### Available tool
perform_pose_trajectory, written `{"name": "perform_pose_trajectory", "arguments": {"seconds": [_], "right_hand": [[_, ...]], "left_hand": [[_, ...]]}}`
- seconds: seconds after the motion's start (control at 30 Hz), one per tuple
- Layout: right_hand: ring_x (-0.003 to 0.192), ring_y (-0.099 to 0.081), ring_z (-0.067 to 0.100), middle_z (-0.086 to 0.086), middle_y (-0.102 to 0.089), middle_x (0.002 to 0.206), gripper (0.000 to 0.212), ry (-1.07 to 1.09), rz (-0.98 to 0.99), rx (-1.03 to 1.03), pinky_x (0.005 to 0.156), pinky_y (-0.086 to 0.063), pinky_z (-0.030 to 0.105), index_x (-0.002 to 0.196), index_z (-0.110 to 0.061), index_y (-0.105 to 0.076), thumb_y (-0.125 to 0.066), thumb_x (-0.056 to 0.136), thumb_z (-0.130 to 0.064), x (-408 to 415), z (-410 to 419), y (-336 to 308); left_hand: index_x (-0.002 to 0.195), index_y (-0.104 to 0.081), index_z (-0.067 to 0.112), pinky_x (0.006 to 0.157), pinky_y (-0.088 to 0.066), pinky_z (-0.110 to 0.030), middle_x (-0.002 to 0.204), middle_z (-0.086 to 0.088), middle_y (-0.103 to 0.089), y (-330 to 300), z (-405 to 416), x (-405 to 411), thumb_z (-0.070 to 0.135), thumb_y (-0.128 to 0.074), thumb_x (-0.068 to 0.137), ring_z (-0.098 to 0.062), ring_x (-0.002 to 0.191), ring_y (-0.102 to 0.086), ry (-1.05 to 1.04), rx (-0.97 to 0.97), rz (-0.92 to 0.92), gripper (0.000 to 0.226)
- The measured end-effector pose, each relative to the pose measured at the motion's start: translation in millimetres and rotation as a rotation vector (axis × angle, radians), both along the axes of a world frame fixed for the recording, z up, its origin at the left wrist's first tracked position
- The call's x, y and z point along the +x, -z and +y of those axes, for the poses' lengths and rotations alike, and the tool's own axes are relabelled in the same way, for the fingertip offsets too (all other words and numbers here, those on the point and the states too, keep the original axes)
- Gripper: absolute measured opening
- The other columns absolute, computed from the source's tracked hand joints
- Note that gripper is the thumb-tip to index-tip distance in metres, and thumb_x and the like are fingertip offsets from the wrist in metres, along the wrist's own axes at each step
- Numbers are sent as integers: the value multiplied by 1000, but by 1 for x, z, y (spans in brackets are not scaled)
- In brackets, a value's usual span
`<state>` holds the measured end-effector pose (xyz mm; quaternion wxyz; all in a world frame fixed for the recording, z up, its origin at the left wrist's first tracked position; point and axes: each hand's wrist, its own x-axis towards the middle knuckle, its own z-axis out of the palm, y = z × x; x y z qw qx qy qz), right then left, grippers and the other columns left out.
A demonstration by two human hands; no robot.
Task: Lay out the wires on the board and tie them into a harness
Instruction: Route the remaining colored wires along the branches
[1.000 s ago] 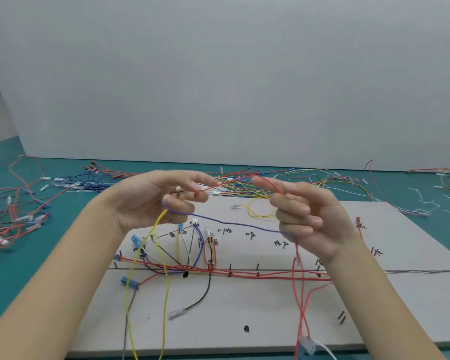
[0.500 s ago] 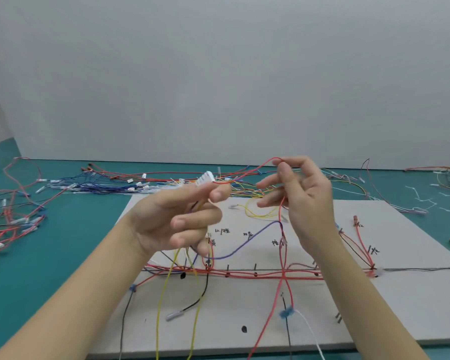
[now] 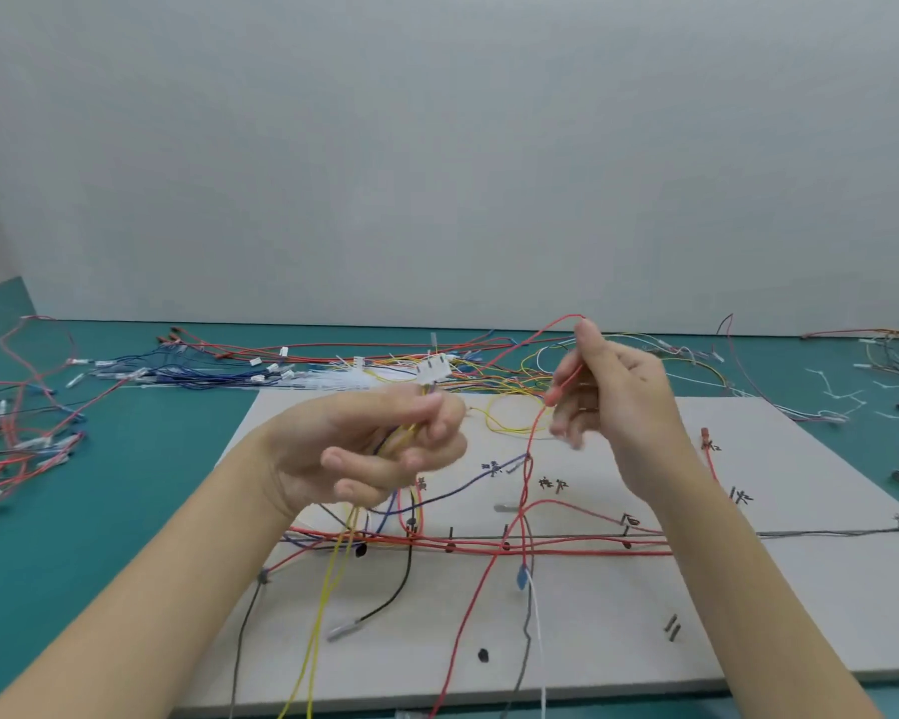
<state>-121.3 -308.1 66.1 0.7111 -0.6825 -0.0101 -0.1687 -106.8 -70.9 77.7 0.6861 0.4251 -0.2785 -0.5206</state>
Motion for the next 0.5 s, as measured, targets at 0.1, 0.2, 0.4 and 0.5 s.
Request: {"name": "perform_pose_trajectory", "arguments": {"seconds": [0.1,0.2,0.4,0.5], "right_hand": [[29,-39,11,4,-57,56,44,-220,107,382,30,-28,16,62,-16,-52,-45,100,-34,-3,-3,-5],[43,-57,9,3,-62,60,41,-316,145,597,39,-46,16,64,-15,-48,-44,100,-33,-4,-3,-6],[71,-73,21,13,-71,78,46,-423,98,706,56,-57,22,58,-12,-58,-45,99,-28,-10,8,-6],[88,-73,27,17,-73,86,43,-496,82,734,65,-59,26,58,-10,-62,-48,95,-26,-14,12,-8]], "left_hand": [[72,-64,24,32,-18,-10,66,9,-44,5,-7,3,31,-67,85,-1,40,-21,-310,264,-377,15],[82,-68,28,38,-18,-14,64,12,-44,13,-24,0,38,-74,75,-6,44,-22,-449,379,-533,13],[93,-72,16,40,-20,-13,68,-1,-50,28,-55,-13,34,-77,78,-7,40,-26,-597,322,-558,25],[87,-68,16,43,-39,-17,77,-2,-68,31,-61,-16,18,-72,86,-6,54,-55,-659,264,-542,5]]}}
